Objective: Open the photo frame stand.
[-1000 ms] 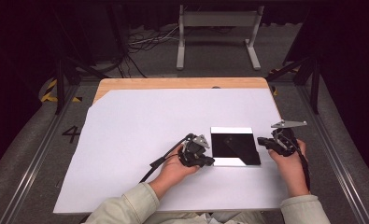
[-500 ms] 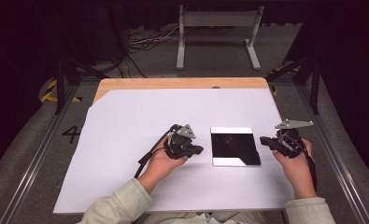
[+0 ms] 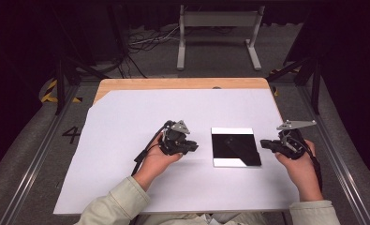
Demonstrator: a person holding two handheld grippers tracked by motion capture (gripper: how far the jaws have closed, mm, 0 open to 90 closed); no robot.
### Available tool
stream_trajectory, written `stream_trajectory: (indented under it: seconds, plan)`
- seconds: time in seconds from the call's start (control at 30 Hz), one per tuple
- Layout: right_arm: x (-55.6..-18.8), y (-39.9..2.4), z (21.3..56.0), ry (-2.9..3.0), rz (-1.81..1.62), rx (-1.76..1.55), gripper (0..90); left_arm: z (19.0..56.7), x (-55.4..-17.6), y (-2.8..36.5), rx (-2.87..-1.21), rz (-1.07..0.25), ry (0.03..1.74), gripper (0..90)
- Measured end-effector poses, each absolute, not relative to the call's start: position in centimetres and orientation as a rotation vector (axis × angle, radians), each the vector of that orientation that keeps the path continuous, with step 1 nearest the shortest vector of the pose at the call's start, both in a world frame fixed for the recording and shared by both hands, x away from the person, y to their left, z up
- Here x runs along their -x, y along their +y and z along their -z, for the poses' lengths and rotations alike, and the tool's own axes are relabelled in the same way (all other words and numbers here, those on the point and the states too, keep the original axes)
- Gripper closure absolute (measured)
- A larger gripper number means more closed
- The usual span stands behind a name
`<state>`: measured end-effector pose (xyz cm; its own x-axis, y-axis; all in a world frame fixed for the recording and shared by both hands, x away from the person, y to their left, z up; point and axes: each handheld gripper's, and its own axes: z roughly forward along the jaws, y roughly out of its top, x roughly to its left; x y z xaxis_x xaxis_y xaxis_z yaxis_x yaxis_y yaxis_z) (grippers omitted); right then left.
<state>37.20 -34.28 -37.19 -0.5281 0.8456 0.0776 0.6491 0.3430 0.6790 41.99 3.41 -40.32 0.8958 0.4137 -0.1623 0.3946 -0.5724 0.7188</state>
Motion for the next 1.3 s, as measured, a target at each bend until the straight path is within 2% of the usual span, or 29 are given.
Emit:
stream_trajectory:
  seconds: [0.2,0.37,0.53,0.9,1.3]
  plan:
    - [-37.2,-34.4,37.2,2.343,-0.982,-1.347,86.6,40.3,-42.5,4.0,-2.233,-0.031,0.611,76.2]
    - [-37.3,-34.2,37.6,2.399,-0.981,-1.390,74.5,40.4,-42.7,4.2,-2.241,-0.028,0.625,75.3]
    - [-36.9,-34.0,37.8,2.412,-0.952,-1.376,71.0,40.5,-42.7,4.2,-2.243,-0.032,0.629,74.8]
    - [-36.4,-34.0,38.7,2.489,-0.847,-1.366,69.1,40.6,-43.0,4.5,-2.245,-0.034,0.645,74.4]
    - [-36.3,-33.5,39.2,2.586,-0.715,-1.320,72.6,40.9,-42.9,4.2,-2.262,-0.043,0.636,73.0]
